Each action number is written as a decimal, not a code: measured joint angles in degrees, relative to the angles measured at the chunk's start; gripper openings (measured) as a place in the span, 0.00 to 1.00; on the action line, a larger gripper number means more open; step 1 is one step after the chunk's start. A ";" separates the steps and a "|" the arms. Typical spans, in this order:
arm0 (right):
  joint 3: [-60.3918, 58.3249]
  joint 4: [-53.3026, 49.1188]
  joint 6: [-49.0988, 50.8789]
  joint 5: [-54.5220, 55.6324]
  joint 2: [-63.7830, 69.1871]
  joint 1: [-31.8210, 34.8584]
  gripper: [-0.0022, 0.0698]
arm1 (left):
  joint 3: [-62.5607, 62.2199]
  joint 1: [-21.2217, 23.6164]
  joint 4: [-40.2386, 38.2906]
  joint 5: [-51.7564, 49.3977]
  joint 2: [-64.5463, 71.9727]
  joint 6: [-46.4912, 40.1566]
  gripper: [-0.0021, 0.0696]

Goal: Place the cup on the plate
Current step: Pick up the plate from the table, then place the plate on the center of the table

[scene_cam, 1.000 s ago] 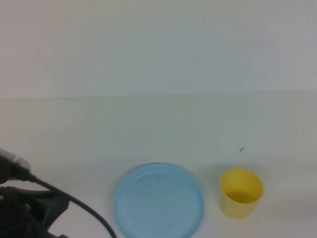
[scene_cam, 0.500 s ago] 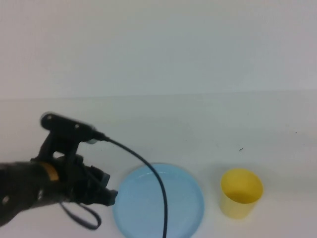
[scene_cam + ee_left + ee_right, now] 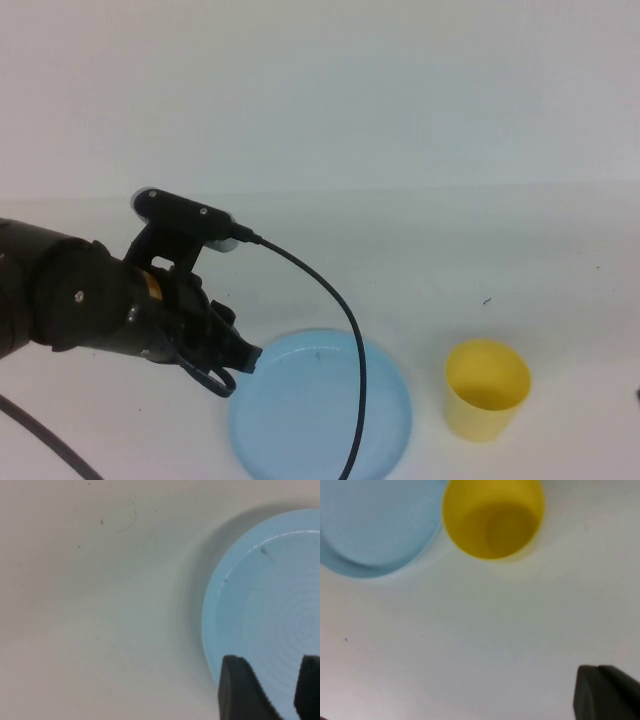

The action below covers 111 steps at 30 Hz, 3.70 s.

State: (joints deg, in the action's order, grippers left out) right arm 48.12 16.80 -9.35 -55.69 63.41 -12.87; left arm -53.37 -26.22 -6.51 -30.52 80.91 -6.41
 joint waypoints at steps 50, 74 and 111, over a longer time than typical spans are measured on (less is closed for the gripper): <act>24.41 -25.52 11.23 -4.92 23.63 -19.06 0.54 | -4.68 0.00 -1.39 -4.90 16.38 2.31 0.48; 24.41 -23.93 11.67 -4.57 24.72 -19.06 0.54 | -13.95 0.51 2.33 -9.62 25.74 2.16 0.37; 24.51 -22.06 9.85 -3.43 29.51 -19.06 0.55 | -20.27 0.44 -11.51 -10.58 29.53 -8.43 0.30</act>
State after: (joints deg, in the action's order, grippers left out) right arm 72.63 -5.26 0.50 -59.12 92.93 -31.92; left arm -73.65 -25.77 -18.02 -41.09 110.44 -14.84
